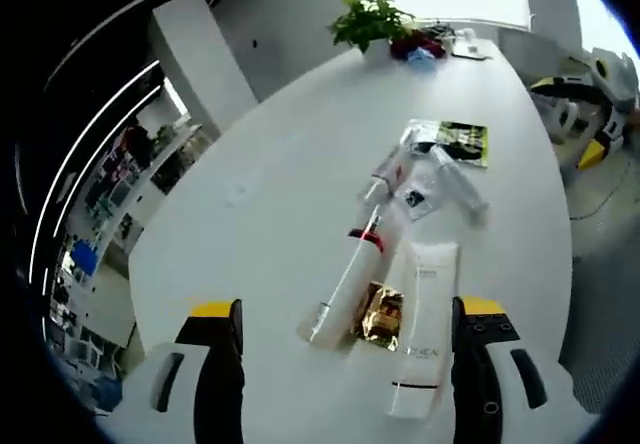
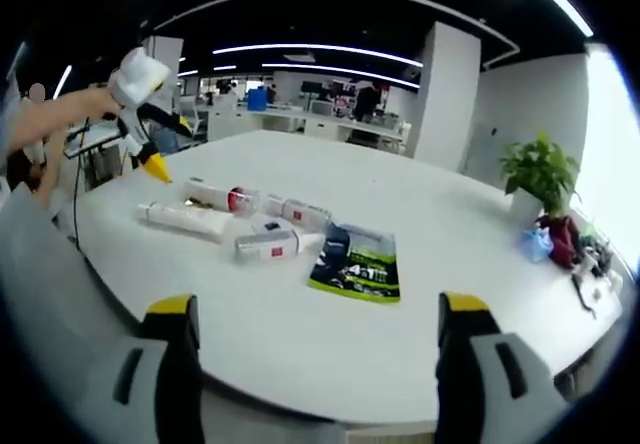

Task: Arrange the skincare products in the storage area until every visible bottle or jar stands upright without overlapping.

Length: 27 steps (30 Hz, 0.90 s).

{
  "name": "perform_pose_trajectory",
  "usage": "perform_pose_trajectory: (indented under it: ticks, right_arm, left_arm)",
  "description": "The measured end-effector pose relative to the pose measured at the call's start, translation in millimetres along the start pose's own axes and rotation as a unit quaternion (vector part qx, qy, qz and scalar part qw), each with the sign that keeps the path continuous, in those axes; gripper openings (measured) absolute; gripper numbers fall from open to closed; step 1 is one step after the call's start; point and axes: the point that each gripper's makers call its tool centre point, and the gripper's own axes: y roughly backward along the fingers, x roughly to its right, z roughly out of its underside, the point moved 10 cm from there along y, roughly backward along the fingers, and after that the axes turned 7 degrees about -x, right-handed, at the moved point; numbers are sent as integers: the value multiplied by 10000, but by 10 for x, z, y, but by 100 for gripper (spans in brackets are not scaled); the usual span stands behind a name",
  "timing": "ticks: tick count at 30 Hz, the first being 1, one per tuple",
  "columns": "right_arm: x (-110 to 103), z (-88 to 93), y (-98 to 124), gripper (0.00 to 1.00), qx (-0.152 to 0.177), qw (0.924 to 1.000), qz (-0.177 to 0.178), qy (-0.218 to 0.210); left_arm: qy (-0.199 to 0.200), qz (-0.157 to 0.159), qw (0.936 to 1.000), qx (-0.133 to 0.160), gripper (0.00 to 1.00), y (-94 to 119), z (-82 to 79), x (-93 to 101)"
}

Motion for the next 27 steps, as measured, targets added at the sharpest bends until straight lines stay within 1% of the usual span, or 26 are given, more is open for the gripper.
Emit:
perform_pose_trajectory:
  ticks: [1, 5, 8, 11, 14, 15, 16, 18, 21, 27]
  right_arm:
    - [1, 2, 0, 100, -11, 10000, -1, 8]
    - [-1, 3, -1, 100, -24, 10000, -11, 22]
    - [-4, 3, -1, 100, -30, 10000, -28, 30]
    - [-4, 4, 0, 100, -37, 10000, -26, 28]
    - [0, 4, 1, 100, -34, 10000, -11, 23]
    - [0, 5, 0, 100, -42, 10000, -13, 23]
    - [0, 7, 0, 100, -58, 10000, -13, 26]
    - [-1, 6, -1, 100, -61, 10000, -22, 33]
    - [-4, 8, -3, 100, -84, 9999, -47, 50]
    - [-1, 11, -7, 100, -111, 9999, -38, 47]
  left_arm:
    - [-41, 67, 10000, -17, 82, -24, -16, -21]
    - [-272, 111, 9994, -166, 78, -97, -54, -83]
    - [-243, 308, 9990, -215, 75, -143, -85, -121]
    - [-328, 356, 9984, -283, 70, -194, -97, -163]
    - [-469, 478, 9969, -423, 68, -262, -98, -185]
    - [-523, 528, 9962, -454, 66, -276, -100, -186]
    - [-636, 668, 9944, -519, 63, -293, -104, -182]
    - [-550, 657, 9946, -581, 60, -328, -126, -200]
    - [-635, 757, 9933, -600, 57, -373, -158, -208]
    - [-794, 907, 9896, -784, 56, -503, -211, -209]
